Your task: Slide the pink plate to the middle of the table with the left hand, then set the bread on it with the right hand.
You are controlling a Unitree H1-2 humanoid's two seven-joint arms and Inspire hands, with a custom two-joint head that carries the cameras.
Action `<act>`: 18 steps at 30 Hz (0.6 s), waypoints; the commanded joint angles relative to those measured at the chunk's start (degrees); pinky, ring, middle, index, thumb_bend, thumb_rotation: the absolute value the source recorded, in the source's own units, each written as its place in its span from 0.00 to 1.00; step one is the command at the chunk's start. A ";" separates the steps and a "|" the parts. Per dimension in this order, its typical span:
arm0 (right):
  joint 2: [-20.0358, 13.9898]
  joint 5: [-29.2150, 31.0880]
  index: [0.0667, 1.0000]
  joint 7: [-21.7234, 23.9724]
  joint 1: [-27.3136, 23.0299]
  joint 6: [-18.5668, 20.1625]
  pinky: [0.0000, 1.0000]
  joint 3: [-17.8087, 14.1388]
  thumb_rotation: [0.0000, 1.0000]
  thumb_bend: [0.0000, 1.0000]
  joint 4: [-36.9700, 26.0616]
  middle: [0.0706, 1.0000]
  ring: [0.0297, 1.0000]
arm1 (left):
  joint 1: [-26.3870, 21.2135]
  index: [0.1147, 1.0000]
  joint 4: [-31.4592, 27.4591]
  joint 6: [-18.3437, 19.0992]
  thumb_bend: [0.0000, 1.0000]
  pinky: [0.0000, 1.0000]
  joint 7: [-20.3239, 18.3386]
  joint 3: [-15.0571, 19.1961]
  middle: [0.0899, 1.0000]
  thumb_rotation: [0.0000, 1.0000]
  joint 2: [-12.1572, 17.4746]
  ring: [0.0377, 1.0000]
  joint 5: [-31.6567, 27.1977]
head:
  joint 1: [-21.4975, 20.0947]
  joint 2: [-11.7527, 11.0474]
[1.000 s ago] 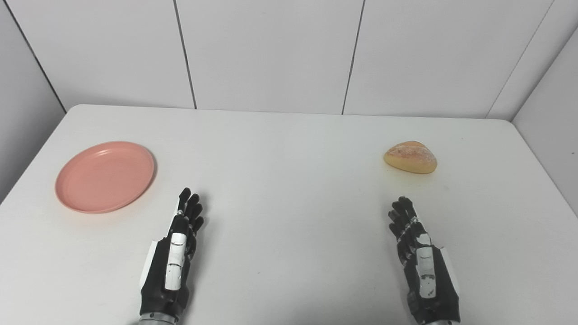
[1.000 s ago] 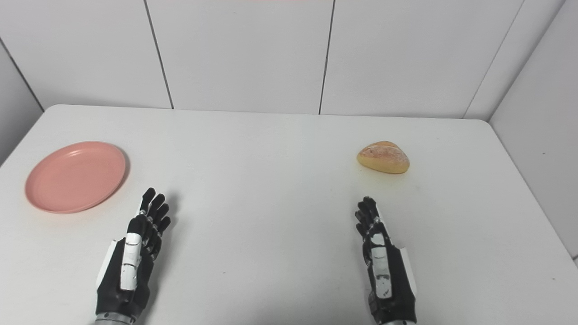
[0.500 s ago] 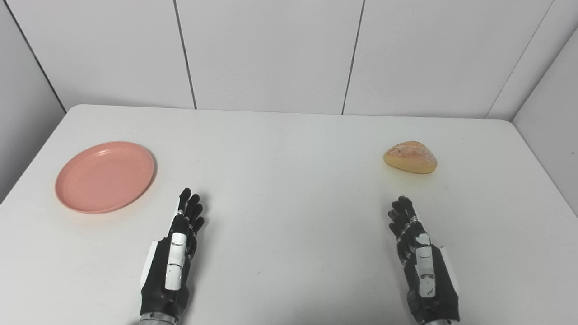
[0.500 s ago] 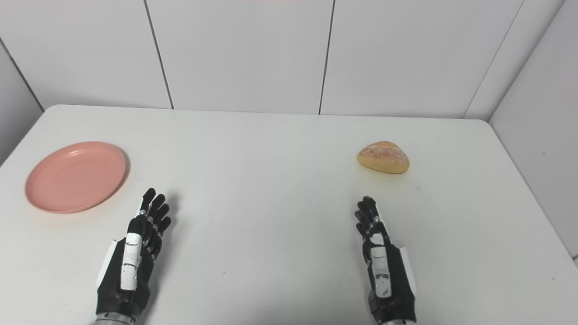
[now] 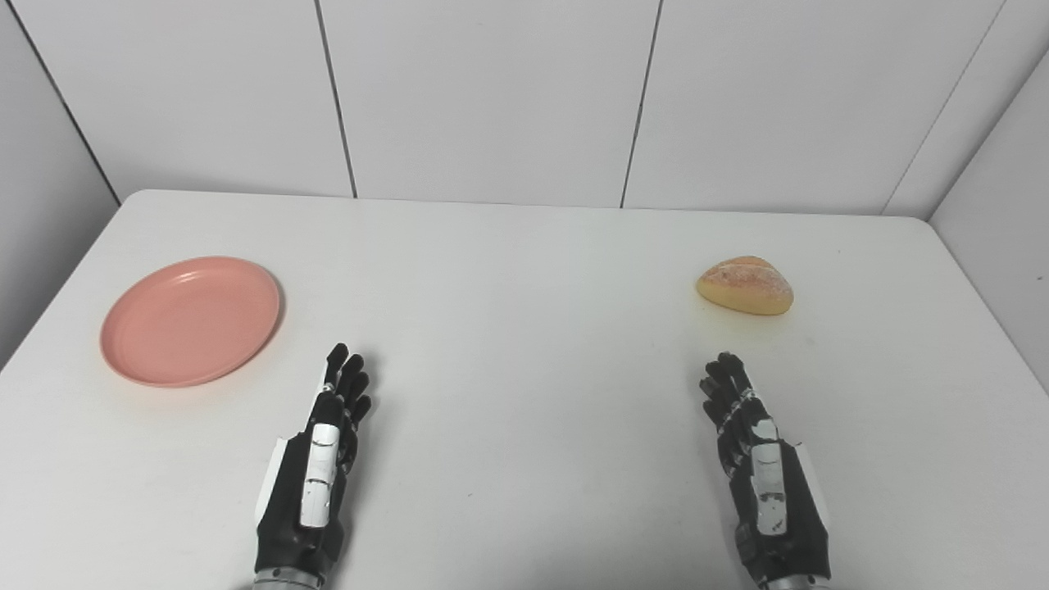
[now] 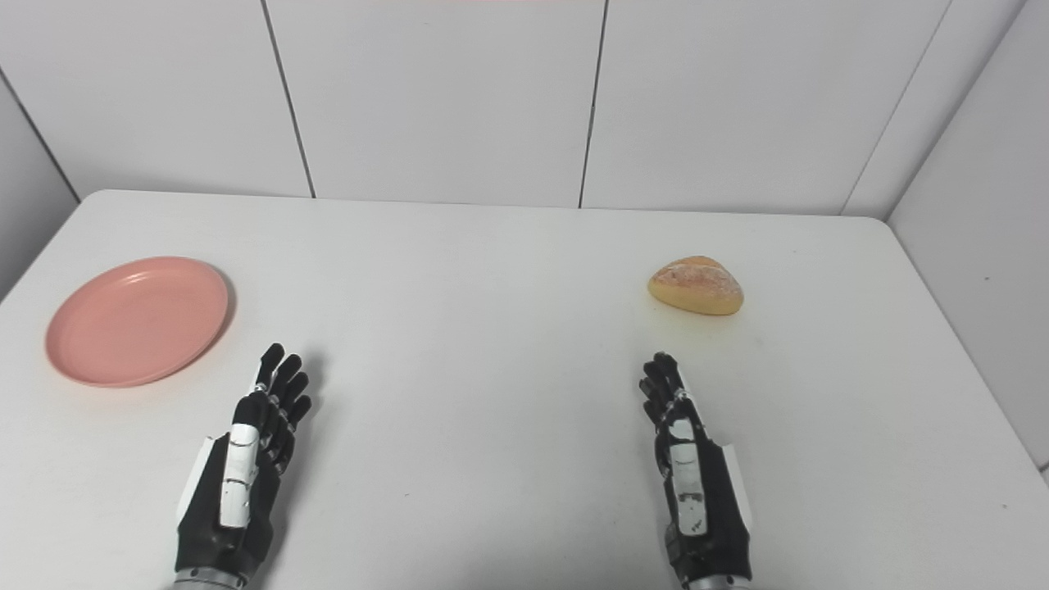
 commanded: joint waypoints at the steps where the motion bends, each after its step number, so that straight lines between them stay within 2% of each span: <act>1: 0.21 0.20 0.94 0.24 -0.04 -0.49 1.00 0.16 1.00 0.88 -0.67 0.94 0.95 | 2.86 1.00 -0.94 -1.32 0.67 1.00 -0.17 -0.12 1.00 1.00 0.96 1.00 -0.27 | 0.05 -0.09; 18: 0.68 -0.34 0.93 0.00 -0.17 -0.94 1.00 0.30 1.00 0.87 0.04 0.93 0.95 | 2.65 1.00 0.38 -2.56 0.67 1.00 -0.12 0.08 1.00 1.00 0.86 1.00 -0.32 | -0.60 -0.52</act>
